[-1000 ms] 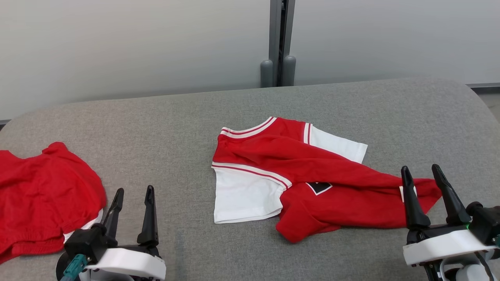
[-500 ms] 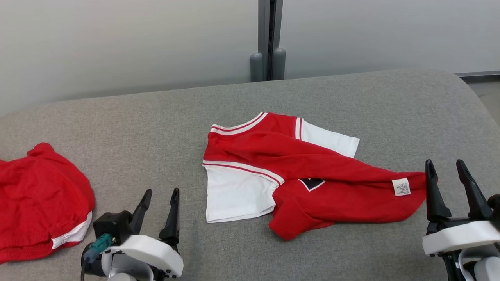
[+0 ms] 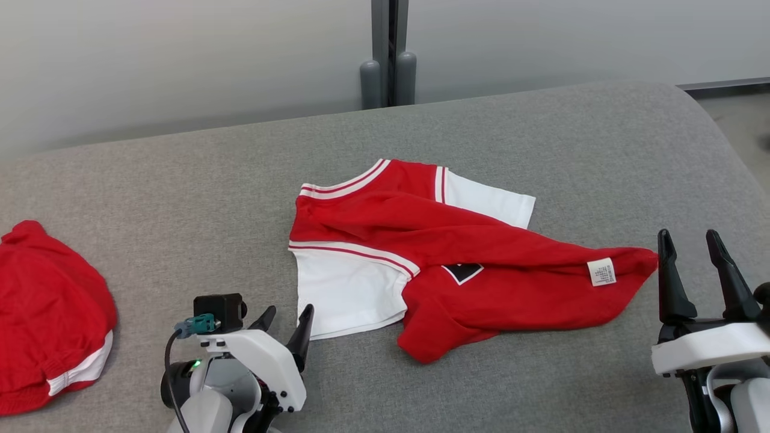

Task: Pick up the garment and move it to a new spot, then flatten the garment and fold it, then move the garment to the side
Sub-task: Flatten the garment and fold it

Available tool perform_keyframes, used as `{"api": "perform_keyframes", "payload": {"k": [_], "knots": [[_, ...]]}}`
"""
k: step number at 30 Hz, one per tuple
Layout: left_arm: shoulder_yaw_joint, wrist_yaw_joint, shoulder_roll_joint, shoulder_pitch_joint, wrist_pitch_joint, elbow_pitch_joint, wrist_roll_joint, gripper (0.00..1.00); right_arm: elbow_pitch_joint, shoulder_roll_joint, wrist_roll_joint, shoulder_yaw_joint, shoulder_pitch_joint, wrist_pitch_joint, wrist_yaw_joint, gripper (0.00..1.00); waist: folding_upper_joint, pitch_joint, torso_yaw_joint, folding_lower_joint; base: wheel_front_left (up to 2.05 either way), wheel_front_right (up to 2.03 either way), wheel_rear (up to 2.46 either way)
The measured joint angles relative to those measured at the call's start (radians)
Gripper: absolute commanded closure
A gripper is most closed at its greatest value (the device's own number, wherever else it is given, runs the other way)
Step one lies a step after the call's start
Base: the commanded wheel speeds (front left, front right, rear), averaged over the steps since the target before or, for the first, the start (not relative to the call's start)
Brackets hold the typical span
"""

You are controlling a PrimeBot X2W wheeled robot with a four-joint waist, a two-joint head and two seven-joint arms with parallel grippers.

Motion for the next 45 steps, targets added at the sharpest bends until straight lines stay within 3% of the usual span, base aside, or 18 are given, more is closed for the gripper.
{"api": "perform_keyframes", "payload": {"k": [8, 12, 13, 14, 15, 16, 17, 29, 38, 45], "knots": [[-0.027, 0.053, 0.000, -0.010, 0.103, 0.026, -0.074, 0.00, -0.004, 0.016, 0.000, -0.003, -0.006, 0.000, 0.000, 0.00, 0.0001, 0.029, -0.047, 0.0000, 0.00, 0.00, 0.00], [-0.030, 0.056, 0.003, -0.022, 0.151, 0.017, -0.104, 0.00, -0.006, 0.023, -0.001, -0.004, -0.008, 0.000, 0.000, 0.00, 0.0000, 0.038, -0.061, 0.0000, 0.00, 0.00, 0.00], [-0.031, 0.056, 0.003, -0.022, 0.156, 0.011, -0.111, 0.07, -0.006, 0.024, -0.002, -0.004, -0.009, 0.000, 0.000, 0.00, 0.0000, 0.040, -0.064, 0.0000, 0.00, 0.00, 0.00], [-0.031, 0.058, 0.002, -0.022, 0.161, 0.006, -0.115, 0.29, -0.005, 0.026, -0.004, -0.004, -0.009, 0.000, 0.000, 0.00, 0.0000, 0.041, -0.066, 0.0000, 0.00, 0.00, 0.00], [-0.031, 0.060, 0.002, -0.021, 0.164, 0.002, -0.117, 0.69, -0.005, 0.027, -0.006, -0.003, -0.009, 0.000, 0.000, 0.00, 0.0000, 0.041, -0.067, 0.0000, 0.00, 0.00, 0.00], [-0.032, 0.062, 0.002, -0.021, 0.167, -0.002, -0.118, 0.94, -0.005, 0.029, -0.007, -0.003, -0.009, 0.000, 0.000, 0.00, 0.0000, 0.041, -0.068, 0.0000, 0.00, 0.00, 0.00], [-0.032, 0.063, 0.002, -0.021, 0.169, -0.006, -0.118, 1.00, -0.005, 0.031, -0.008, -0.003, -0.009, 0.000, 0.000, 0.00, 0.0000, 0.042, -0.069, 0.0000, 0.00, 0.00, 0.00], [-0.035, 0.057, 0.029, -0.004, 0.206, -0.116, -0.137, 1.00, 0.000, 0.024, -0.010, -0.004, -0.005, 0.000, 0.000, 0.00, 0.0000, 0.022, -0.010, 0.0000, 0.00, 0.00, 0.00], [0.026, 0.058, 0.072, 0.050, 0.277, -0.340, -0.224, 1.00, 0.005, 0.020, -0.009, 0.010, 0.002, 0.000, 0.000, 0.00, 0.0000, -0.003, 0.082, -0.0001, 0.00, 0.00, 0.00], [0.025, 0.089, 0.124, 0.168, 0.364, -0.497, -0.242, 1.00, 0.012, 0.018, -0.007, 0.018, 0.005, -0.002, 0.000, 0.00, 0.0000, 0.014, 0.137, 0.0000, 0.00, 0.00, 0.00]]}}
